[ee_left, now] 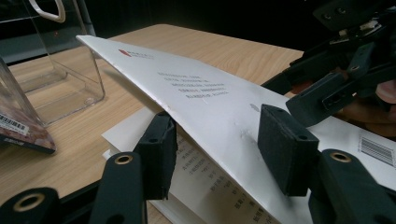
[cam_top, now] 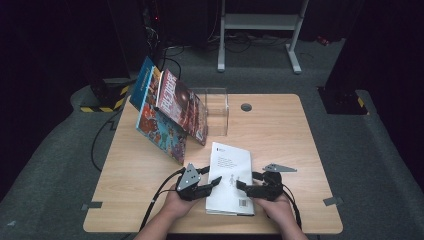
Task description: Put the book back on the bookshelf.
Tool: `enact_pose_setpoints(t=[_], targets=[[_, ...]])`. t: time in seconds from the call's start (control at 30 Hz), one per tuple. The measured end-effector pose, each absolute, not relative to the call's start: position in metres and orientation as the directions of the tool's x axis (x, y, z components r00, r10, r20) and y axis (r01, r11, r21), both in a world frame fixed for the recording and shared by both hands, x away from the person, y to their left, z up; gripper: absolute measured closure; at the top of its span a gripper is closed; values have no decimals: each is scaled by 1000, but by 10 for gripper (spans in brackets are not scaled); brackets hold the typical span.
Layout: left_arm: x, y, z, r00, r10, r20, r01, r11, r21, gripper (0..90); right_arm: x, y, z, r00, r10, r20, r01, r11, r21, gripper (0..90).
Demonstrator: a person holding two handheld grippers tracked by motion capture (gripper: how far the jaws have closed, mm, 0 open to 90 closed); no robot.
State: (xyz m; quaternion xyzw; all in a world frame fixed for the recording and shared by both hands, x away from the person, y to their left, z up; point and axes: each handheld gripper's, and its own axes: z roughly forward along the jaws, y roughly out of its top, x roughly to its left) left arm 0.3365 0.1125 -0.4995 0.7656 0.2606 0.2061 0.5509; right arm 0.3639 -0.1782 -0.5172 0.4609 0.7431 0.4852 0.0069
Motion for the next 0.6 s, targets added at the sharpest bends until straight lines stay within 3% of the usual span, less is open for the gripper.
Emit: enact_pose_setpoints(t=[0.6], targets=[[329, 111, -495, 774, 628, 78, 117, -263, 958, 491, 377, -187, -527, -507, 600, 619, 782, 19, 623, 71]])
